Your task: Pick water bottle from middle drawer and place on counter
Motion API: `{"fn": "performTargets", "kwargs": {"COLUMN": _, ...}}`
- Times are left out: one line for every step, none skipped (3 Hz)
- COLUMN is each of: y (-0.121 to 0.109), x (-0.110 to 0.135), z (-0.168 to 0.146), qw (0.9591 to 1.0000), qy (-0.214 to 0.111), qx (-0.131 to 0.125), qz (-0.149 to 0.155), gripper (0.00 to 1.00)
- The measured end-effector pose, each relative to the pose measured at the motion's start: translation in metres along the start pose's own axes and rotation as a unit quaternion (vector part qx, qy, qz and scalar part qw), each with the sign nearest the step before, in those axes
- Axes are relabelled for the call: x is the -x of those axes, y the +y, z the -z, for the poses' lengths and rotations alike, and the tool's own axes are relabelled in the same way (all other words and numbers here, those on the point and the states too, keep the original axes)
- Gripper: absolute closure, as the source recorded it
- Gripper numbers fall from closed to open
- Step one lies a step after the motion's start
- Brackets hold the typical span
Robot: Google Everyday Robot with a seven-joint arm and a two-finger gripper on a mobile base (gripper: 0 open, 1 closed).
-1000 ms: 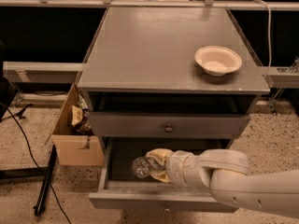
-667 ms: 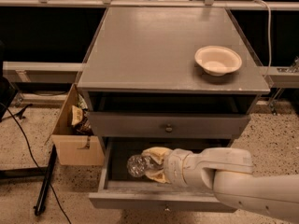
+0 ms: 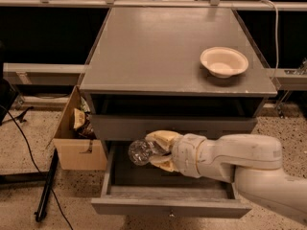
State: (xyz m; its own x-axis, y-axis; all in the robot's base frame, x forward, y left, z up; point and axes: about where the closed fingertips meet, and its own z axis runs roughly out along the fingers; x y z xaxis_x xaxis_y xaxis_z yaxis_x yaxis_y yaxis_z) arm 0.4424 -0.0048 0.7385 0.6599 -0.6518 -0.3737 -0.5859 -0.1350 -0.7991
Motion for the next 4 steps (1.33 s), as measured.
{"fn": "performTargets", "kwargs": {"y": -0.042, "x": -0.002, "z": 0.016, "qw": 0.9994, "qy": 0.01, "qx": -0.014, "qz": 0.03, "gripper": 1.0}}
{"fn": "performTargets", "kwargs": {"y": -0.084, "x": 0.005, "z": 0.029, "qw": 0.9978, "qy": 0.03, "qx": -0.01, "qz": 0.059, "gripper": 1.0}}
{"fn": "performTargets", "kwargs": {"y": -0.085, "x": 0.006, "z": 0.029, "qw": 0.9978, "qy": 0.03, "qx": -0.01, "qz": 0.058, "gripper": 1.0}}
{"fn": "performTargets", "kwargs": {"y": -0.095, "x": 0.018, "z": 0.031, "qw": 0.9983, "qy": 0.028, "qx": -0.013, "qz": 0.049, "gripper": 1.0}}
